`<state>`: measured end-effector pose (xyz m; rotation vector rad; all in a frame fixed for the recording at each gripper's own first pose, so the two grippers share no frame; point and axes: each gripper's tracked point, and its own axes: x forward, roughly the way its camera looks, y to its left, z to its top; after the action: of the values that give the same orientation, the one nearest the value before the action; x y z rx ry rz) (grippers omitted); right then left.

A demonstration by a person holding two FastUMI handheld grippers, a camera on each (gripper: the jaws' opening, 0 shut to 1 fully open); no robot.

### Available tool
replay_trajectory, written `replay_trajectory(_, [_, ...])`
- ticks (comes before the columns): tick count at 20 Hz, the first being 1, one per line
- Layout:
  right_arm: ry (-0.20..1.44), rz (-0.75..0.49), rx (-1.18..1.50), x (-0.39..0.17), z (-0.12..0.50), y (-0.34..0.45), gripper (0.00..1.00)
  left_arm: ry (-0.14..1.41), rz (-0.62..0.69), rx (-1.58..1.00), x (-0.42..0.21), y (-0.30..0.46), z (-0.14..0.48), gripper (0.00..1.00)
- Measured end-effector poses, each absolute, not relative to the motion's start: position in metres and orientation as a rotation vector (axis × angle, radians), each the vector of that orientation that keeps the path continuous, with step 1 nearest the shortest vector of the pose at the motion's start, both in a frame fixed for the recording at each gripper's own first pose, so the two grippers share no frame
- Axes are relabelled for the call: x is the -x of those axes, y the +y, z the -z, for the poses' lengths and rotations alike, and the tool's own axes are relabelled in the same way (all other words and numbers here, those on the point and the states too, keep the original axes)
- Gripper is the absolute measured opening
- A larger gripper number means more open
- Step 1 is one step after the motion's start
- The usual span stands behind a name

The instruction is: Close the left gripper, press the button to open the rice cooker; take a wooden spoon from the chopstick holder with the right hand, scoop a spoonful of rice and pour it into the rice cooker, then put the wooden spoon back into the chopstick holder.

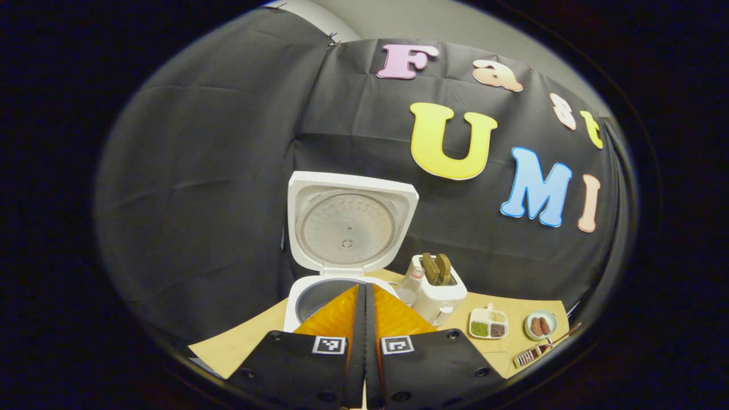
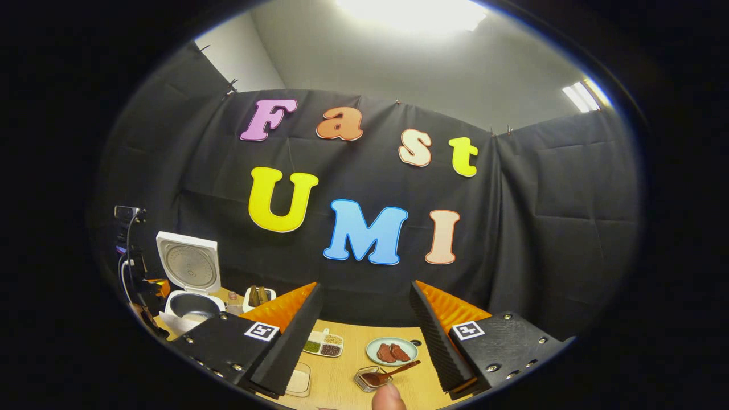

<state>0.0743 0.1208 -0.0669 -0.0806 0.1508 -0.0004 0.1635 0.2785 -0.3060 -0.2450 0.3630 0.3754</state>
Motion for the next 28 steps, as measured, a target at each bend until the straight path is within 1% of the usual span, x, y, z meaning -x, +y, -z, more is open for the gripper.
replay_trajectory(1, [0.154,0.006,0.078,-0.074,0.069,0.115,0.95,0.35,-0.37,0.251,-0.159,0.276,0.298,0.07])
replay_trajectory(2, [0.157,0.009,0.073,-0.074,0.072,0.11,0.95,0.334,-0.361,0.261,-0.154,0.274,0.292,0.09])
replay_trajectory(5, [0.162,0.01,0.072,-0.075,0.082,0.096,0.95,0.295,-0.337,0.29,-0.14,0.262,0.269,0.1])
replay_trajectory(6, [0.165,0.01,0.071,-0.075,0.086,0.091,0.95,0.278,-0.331,0.302,-0.133,0.257,0.261,0.07])
replay_trajectory(7, [0.166,0.009,0.064,-0.076,0.09,0.085,0.95,0.251,-0.328,0.31,-0.13,0.254,0.25,0.15])
replay_trajectory(8, [0.164,0.006,0.052,-0.078,0.093,0.08,0.95,0.244,-0.329,0.31,-0.124,0.249,0.244,0.3])
replay_trajectory(9, [0.169,0.0,0.036,-0.079,0.1,0.075,0.95,0.24,-0.327,0.304,-0.118,0.243,0.238,0.21])
replay_trajectory(10, [0.174,-0.012,0.017,-0.081,0.107,0.072,0.95,0.236,-0.329,0.292,-0.113,0.237,0.233,0.34])
replay_trajectory(11, [0.18,-0.025,-0.001,-0.085,0.116,0.069,0.95,0.227,-0.328,0.274,-0.109,0.23,0.224,0.4])
replay_trajectory(12, [0.198,-0.035,-0.01,-0.089,0.127,0.064,0.94,0.218,-0.334,0.254,-0.103,0.224,0.213,0.51])
replay_trajectory(13, [0.212,-0.046,-0.018,-0.092,0.139,0.06,0.95,0.206,-0.339,0.239,-0.095,0.217,0.202,0.43])
replay_trajectory(14, [0.219,-0.055,-0.032,-0.095,0.148,0.055,0.95,0.183,-0.34,0.234,-0.089,0.209,0.189,0.43])
replay_trajectory(16, [0.246,-0.078,-0.062,-0.102,0.175,0.046,0.95,0.153,-0.344,0.237,-0.074,0.189,0.164,0.64])
replay_trajectory(17, [0.263,-0.088,-0.069,-0.106,0.19,0.039,0.95,0.14,-0.353,0.237,-0.066,0.181,0.155,0.69])
replay_trajectory(18, [0.275,-0.096,-0.08,-0.108,0.203,0.031,0.95,0.131,-0.365,0.233,-0.058,0.176,0.148,0.76])
replay_trajectory(20, [0.272,-0.106,-0.109,-0.12,0.23,0.014,0.95,0.118,-0.395,0.206,-0.038,0.163,0.133,0.77])
replay_trajectory(23, [0.325,-0.112,-0.144,-0.136,0.294,-0.012,0.95,0.087,-0.396,0.148,-0.012,0.135,0.11,0.77])
replay_trajectory(26, [0.406,-0.112,-0.174,-0.153,0.367,-0.029,0.95,0.146,-0.378,0.105,0.009,0.1,0.12,0.96])
replay_trajectory(27, [0.436,-0.111,-0.191,-0.159,0.393,-0.032,0.96,0.155,-0.377,0.076,0.015,0.091,0.121,0.84])
replay_trajectory(28, [0.469,-0.108,-0.218,-0.163,0.414,-0.034,0.98,0.169,-0.366,0.053,0.017,0.079,0.121,0.84])
